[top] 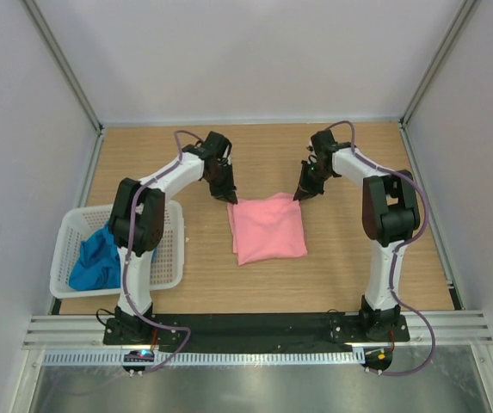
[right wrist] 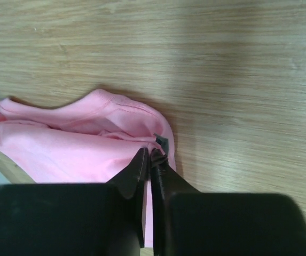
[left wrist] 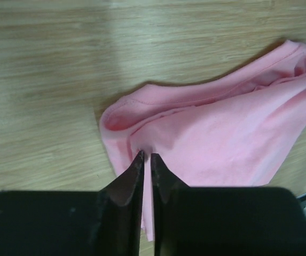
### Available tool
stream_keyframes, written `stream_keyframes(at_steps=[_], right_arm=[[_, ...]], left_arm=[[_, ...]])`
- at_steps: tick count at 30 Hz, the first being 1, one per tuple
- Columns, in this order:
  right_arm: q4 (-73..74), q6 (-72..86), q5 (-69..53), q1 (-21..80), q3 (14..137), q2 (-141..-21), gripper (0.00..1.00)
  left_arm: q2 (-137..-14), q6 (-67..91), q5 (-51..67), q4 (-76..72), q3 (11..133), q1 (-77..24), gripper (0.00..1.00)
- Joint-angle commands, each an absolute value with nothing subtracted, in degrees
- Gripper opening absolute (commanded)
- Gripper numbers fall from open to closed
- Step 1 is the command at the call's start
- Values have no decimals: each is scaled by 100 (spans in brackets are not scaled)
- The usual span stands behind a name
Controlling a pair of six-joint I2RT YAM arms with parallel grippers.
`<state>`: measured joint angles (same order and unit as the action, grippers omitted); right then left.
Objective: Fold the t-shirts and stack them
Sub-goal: Fold the tshirt
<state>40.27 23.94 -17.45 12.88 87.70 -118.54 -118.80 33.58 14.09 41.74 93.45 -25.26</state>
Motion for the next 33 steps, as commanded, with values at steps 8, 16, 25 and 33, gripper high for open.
stream_keyframes(at_steps=[8, 16, 25, 33], right_arm=[[3990, 2698, -1714, 1266, 9079, -11391, 1], [4201, 2619, -1854, 1274, 9474, -11329, 1], [4289, 2374, -1960, 1257, 10195, -12356, 16], [4657, 1777, -768, 1187, 10853, -12630, 48]], left_arm=[[-11874, 3401, 1460, 4060, 9606, -2391, 0], [-11190, 3515, 792, 4105, 9308, -2382, 0], [-11680, 3594, 536, 4552, 9782, -2338, 0], [-11417, 3787, 1352, 4211, 9704, -2531, 12]])
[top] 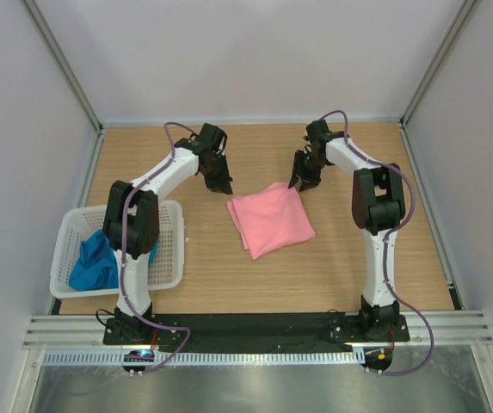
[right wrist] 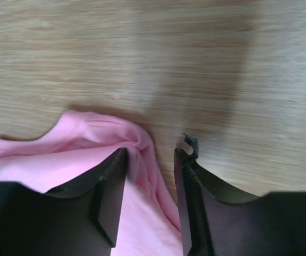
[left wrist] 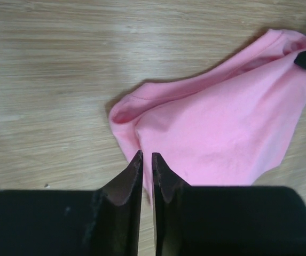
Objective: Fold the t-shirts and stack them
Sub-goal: Fold the tshirt
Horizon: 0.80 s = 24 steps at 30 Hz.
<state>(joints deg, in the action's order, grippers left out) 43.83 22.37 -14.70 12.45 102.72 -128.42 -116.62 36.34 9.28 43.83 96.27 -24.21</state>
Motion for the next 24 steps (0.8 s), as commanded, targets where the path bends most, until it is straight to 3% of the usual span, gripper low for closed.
stream_keyframes(at_steps=[1, 7, 12, 13, 17, 18, 20, 24], right_arm=[[4867, 1662, -634, 1187, 10924, -12595, 50], [4931, 1476, -219, 1239, 10592, -11657, 64], [4651, 1905, -1509, 1275, 9889, -11338, 59], [4301, 1994, -1764, 1274, 9722, -11312, 56], [3377, 2478, -3126, 1266, 8880, -11399, 14], [2992, 2574, -3277, 1248, 8755, -11417, 7], [2612, 2838, -3480, 1204, 8396, -11478, 1], [2259, 2909, -3516, 1055, 8279, -11838, 1]], left_arm=[[-11339, 3849, 1501, 4106, 9581, -2575, 13], [-11338, 4157, 2100, 3507, 9334, -2795, 16], [-11698, 4148, 2040, 3507, 9501, -2760, 15], [-11768, 4148, 2013, 3585, 9536, -2725, 14], [-11953, 4227, 1934, 3647, 9554, -2558, 12], [-12023, 4219, 1934, 3691, 9562, -2523, 12], [-12111, 4114, 1916, 3814, 9606, -2487, 11], [-12392, 3929, 1697, 4007, 9659, -2408, 10]])
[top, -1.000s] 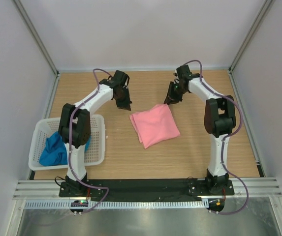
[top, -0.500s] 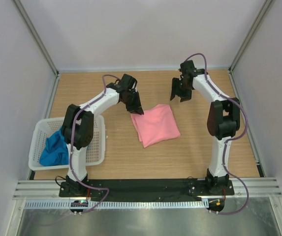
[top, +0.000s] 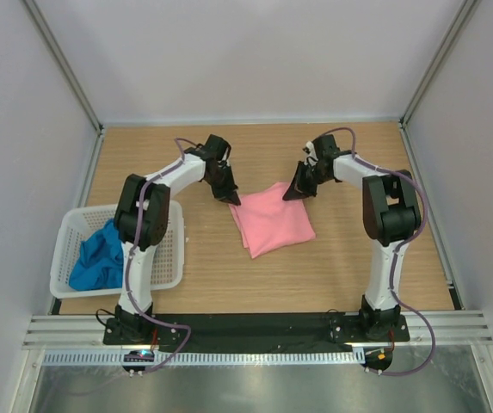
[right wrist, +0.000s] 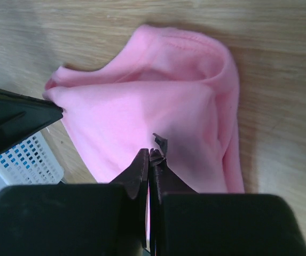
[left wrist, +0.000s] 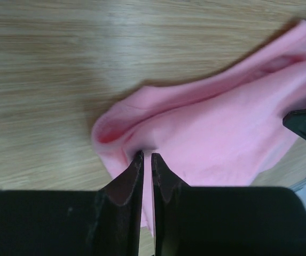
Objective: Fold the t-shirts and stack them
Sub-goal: Fold the tshirt
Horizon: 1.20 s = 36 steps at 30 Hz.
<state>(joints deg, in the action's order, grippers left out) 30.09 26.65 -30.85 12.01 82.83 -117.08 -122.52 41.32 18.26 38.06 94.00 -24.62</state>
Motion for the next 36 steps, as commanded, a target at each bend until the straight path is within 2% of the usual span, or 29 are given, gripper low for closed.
stream_keyframes(at_steps=[1, 6, 10, 13, 14, 16, 21, 26, 32, 36], right_arm=[[2241, 2900, -3498, 994, 8288, -11900, 1], [2853, 2550, -3060, 747, 8718, -12146, 1], [3365, 2347, -2971, 756, 9017, -11797, 2], [3612, 2338, -2997, 782, 8817, -11200, 6], [3621, 2416, -3041, 791, 8720, -11049, 8], [3455, 2601, -3434, 878, 8221, -10629, 12], [2727, 2892, -4139, 1283, 7086, -10205, 17], [1402, 3392, -4823, 1590, 5855, -10072, 2], [1064, 3209, -4878, 1556, 5073, -10537, 1], [1441, 2910, -4658, 1521, 5001, -10609, 1]], left_arm=[[-12453, 3903, 1627, 4025, 9668, -2373, 10], [-12744, 3412, 1143, 4490, 9957, -2312, 8], [-12360, 3278, 993, 4728, 10116, -2312, 8], [-11954, 3331, 1081, 4851, 10116, -2338, 16], [-11666, 3375, 1177, 4869, 10081, -2364, 22], [-11427, 3593, 1396, 4721, 9976, -2504, 26], [-10785, 4410, 2556, 3343, 8758, -3040, 19], [-10722, 5316, 3225, 1585, 7604, -3611, 11], [-10802, 5502, 2849, 1266, 6585, -3762, 9], [-10907, 5081, 2549, 1721, 6486, -3762, 6]])
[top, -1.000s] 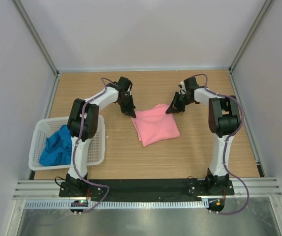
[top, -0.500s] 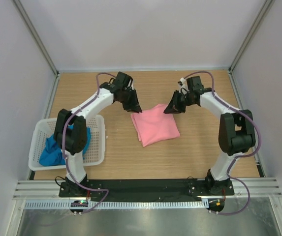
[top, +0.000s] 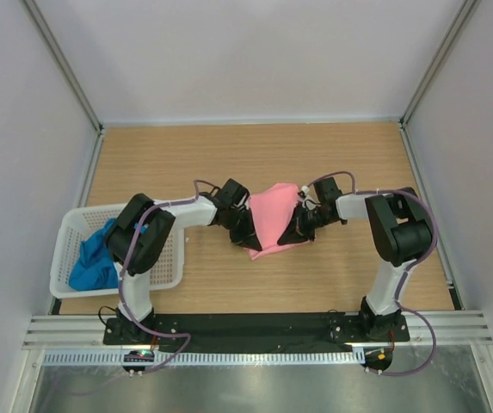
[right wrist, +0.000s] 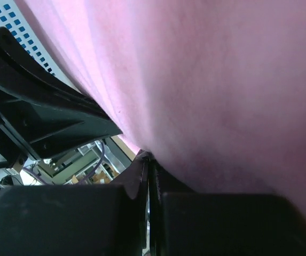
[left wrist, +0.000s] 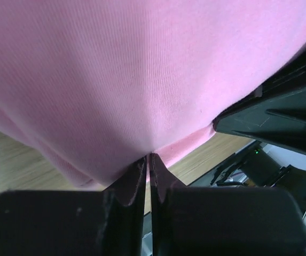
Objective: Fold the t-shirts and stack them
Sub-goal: Fold the tshirt, then neatly place the folded tshirt to the corner
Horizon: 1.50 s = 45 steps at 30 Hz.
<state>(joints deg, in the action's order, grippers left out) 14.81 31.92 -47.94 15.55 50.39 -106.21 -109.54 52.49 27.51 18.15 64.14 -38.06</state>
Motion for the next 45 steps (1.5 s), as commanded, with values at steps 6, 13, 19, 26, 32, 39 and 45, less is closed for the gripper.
stream_keyframes(at_steps=[6, 13, 19, 26, 32, 39, 45], right_arm=[[2203, 2699, -4518, 1486, 5369, -9722, 1], [2153, 2655, -4641, 879, 5099, -9694, 1], [1696, 2654, -4246, 668, 4598, -10159, 1], [2222, 2549, -3612, 563, 4631, -9652, 2], [2574, 2470, -3035, 501, 5764, -9333, 28], [3049, 1460, -3154, 501, 7871, -10739, 79], [3260, 713, -3620, 501, 8875, -11644, 89]], left_arm=[[-10099, 4808, 2180, 2451, 6933, -3771, 8], [-10273, 5176, 2583, 2154, 7102, -3841, 10], [-11038, 5309, 2637, 1731, 6944, -3964, 10], [-10996, 4764, 2163, 2311, 6742, -3964, 9], [-10522, 4360, 2294, 2881, 6987, -3955, 17], [-10047, 4131, 2127, 3577, 7602, -3894, 34], [-9564, 4139, 2206, 3910, 7612, -3779, 35]])
